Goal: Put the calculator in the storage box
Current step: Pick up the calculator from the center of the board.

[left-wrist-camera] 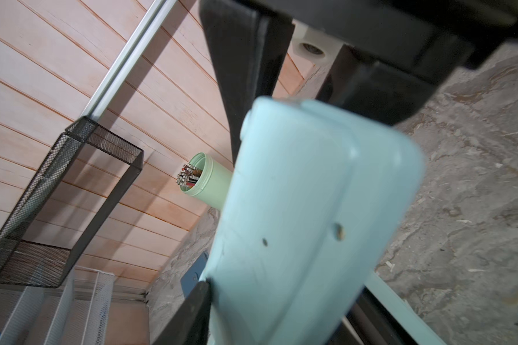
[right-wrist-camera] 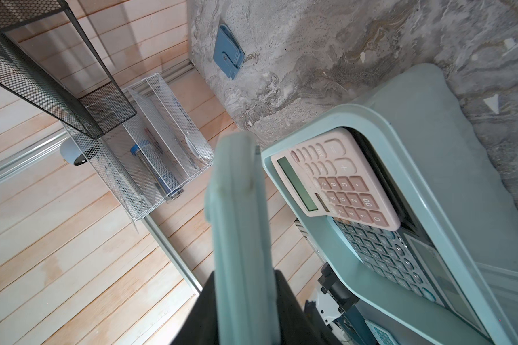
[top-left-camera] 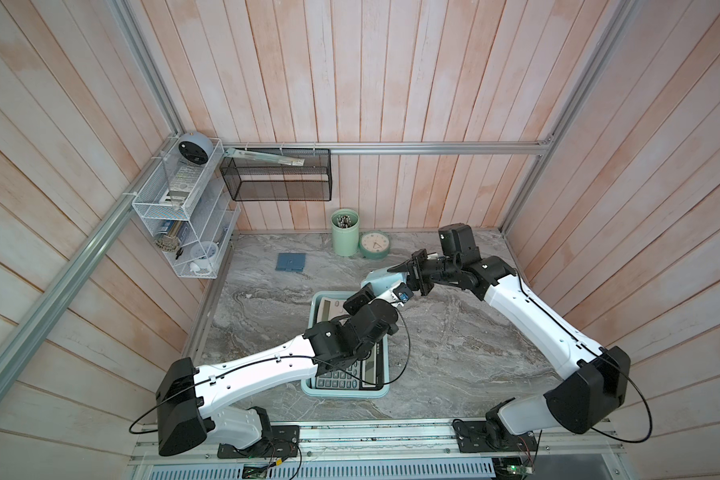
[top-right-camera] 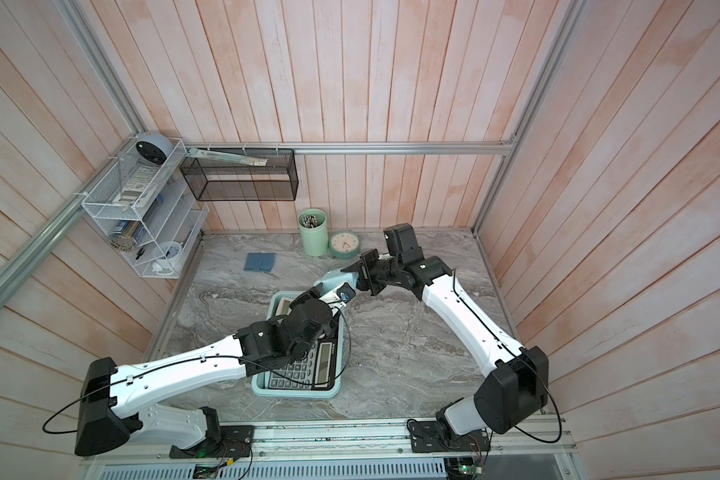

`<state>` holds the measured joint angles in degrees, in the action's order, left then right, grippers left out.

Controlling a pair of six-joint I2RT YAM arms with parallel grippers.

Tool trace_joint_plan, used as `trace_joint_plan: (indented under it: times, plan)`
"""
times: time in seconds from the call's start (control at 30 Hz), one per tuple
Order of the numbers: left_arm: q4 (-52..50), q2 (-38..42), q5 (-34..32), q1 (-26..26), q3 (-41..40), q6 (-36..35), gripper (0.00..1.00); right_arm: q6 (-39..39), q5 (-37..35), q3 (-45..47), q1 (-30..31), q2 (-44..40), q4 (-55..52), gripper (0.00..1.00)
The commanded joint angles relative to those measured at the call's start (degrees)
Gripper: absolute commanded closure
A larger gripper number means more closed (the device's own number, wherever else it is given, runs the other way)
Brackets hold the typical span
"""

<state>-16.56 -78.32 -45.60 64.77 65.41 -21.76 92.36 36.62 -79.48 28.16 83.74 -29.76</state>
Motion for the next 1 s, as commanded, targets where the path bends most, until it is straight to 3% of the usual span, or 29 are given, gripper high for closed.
trace_joint_plan:
  times: [0.0,0.1,0.2,0.23,0.33,0.5,0.7,0.8,0.9,0.97]
  plan:
    - [2.99,-1.3,-1.35,0.53,1.2,-1.41,0.79,0.43,1.13,-0.35,0.93,-0.29,2.98,1.0]
    - [3.27,-1.57,-1.9,0.62,1.65,-1.74,0.97,0.43,1.09,0.02,0.93,-0.49,4.02,1.0]
    - [3.8,-1.74,-2.8,0.62,2.13,-1.55,1.0,0.63,1.08,0.49,0.93,-0.84,5.64,1.0]
    - [3.96,-1.72,-3.26,0.62,2.42,-1.39,1.0,0.59,0.95,0.69,0.92,-1.11,6.05,0.94]
    - [2.52,-2.19,-4.32,-0.11,4.56,0.69,1.0,0.15,0.63,1.83,0.6,-2.45,7.52,0.63]
    - [-6.21,-2.61,-2.19,-3.93,9.49,9.31,1.0,-2.32,-0.19,5.03,-1.44,-6.1,7.54,0.34]
    - [-16.27,-1.37,6.19,-9.93,13.67,20.36,1.0,-8.86,-0.34,7.26,-4.52,-11.32,5.4,0.17]
    - [-22.1,-1.05,11.55,-12.92,15.93,25.48,1.0,-15.84,-1.73,7.68,-5.86,-13.87,2.58,0.1]
    - [-28.58,0.33,20.43,-16.65,18.11,31.82,1.0,-22.97,-6.04,7.59,-6.87,-16.41,-2.68,0.05]
    - [-32.34,1.57,29.87,-20.48,18.79,35.6,1.0,-27.54,-9.11,7.61,-7.27,-17.9,-4.78,0.03]
